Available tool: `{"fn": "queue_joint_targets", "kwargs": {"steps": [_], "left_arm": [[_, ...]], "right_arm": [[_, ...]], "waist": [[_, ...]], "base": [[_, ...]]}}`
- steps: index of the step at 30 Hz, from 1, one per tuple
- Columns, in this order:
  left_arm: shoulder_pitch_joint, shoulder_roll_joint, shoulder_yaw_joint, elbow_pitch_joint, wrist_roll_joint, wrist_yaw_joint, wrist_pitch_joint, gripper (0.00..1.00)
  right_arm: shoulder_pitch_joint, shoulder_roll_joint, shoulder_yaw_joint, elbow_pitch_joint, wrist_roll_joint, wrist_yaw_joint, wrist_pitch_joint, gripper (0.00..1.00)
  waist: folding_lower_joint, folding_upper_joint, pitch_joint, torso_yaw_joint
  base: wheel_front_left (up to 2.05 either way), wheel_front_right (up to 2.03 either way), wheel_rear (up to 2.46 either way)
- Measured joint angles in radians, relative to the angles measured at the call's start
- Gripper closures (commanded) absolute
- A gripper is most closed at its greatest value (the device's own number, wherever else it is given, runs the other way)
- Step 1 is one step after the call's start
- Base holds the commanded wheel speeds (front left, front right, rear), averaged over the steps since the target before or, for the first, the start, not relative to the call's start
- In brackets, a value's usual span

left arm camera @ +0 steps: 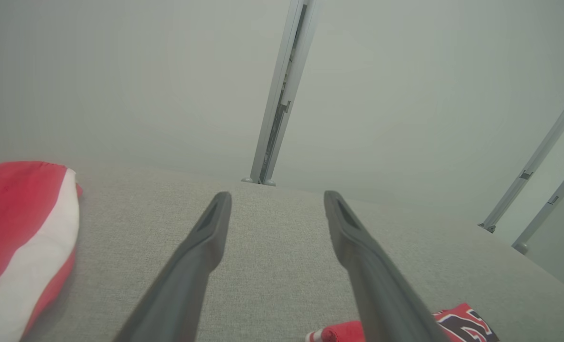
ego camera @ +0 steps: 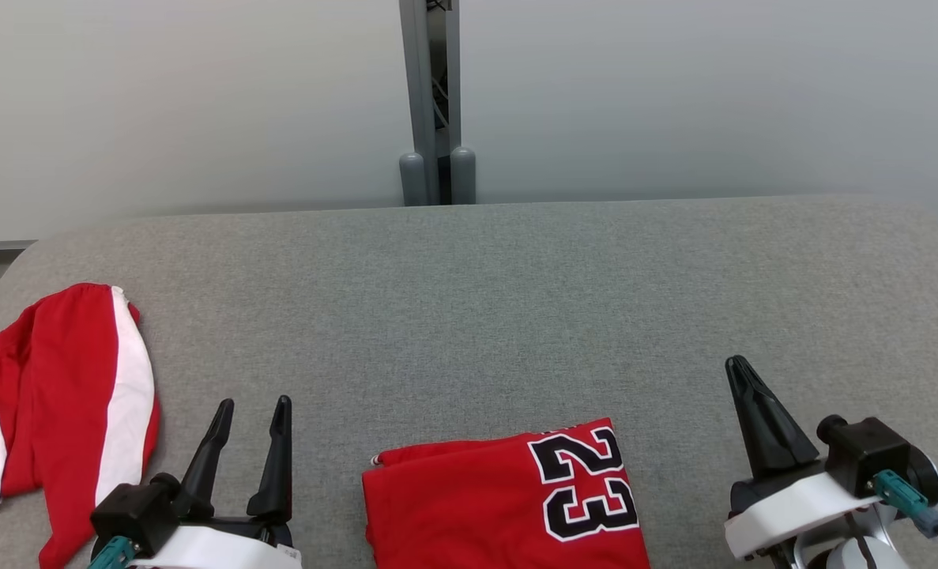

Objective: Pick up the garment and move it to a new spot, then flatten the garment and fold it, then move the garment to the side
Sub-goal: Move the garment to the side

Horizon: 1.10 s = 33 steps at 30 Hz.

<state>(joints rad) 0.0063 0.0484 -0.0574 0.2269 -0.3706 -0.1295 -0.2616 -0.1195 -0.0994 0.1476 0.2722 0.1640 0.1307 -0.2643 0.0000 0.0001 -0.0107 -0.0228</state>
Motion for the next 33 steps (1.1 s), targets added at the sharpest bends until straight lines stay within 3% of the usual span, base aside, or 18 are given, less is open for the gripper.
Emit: {"fn": "queue_joint_targets", "kwargs": {"steps": [2,3,4,5,12,16,20,29,33], "left_arm": [[0.005,0.000,0.008,-0.004,0.001,0.000,0.000,0.00],[0.006,0.000,0.011,-0.005,0.001,0.000,0.000,0.00],[0.006,0.000,0.014,-0.007,0.002,0.000,0.000,0.00],[0.008,0.000,0.018,-0.009,0.006,0.000,0.000,0.00],[0.027,0.000,0.035,-0.012,0.012,0.000,0.000,0.00],[0.028,0.000,0.030,-0.013,0.013,0.000,0.000,0.00],[0.027,0.000,0.017,-0.009,0.013,0.000,0.000,0.00],[0.005,0.000,0.004,0.002,0.026,0.000,0.000,0.00],[0.000,0.000,0.001,0.004,0.029,0.000,0.000,0.00]], "right_arm": [[0.013,0.010,-0.007,0.003,0.003,0.000,0.000,1.00],[0.018,0.011,0.003,0.012,0.002,0.000,0.000,0.71],[0.023,0.012,0.015,0.020,0.001,0.000,0.000,0.07],[0.026,0.018,0.021,0.026,0.003,0.000,0.000,0.00],[0.026,0.024,0.038,0.066,0.032,0.000,0.000,0.00],[0.025,0.012,0.142,0.148,0.164,0.000,0.000,0.00],[-0.005,-0.051,0.258,0.211,0.300,0.000,0.028,0.00],[-0.080,-0.114,0.435,0.251,0.648,0.000,0.173,0.00],[-0.106,-0.135,0.482,0.267,0.721,0.000,0.213,0.00]], "waist": [[0.0000,0.0000,-0.001,-0.007],[0.0000,0.0000,-0.002,-0.010],[0.0000,0.0000,-0.002,-0.012],[0.0000,0.0000,-0.003,-0.014],[0.0000,0.0000,-0.007,-0.013],[0.0000,0.0000,-0.005,-0.006],[0.0000,0.0000,0.006,0.003],[0.0000,0.0000,0.046,0.028],[0.0000,0.0000,0.057,0.040]], "base": [[0.00,0.00,0.00],[0.00,0.00,0.00],[0.00,0.00,0.00],[0.00,0.00,0.00],[0.00,0.00,0.00],[0.00,0.00,0.00],[0.00,0.00,0.00],[0.00,0.00,0.00],[0.00,0.00,0.00]]}}
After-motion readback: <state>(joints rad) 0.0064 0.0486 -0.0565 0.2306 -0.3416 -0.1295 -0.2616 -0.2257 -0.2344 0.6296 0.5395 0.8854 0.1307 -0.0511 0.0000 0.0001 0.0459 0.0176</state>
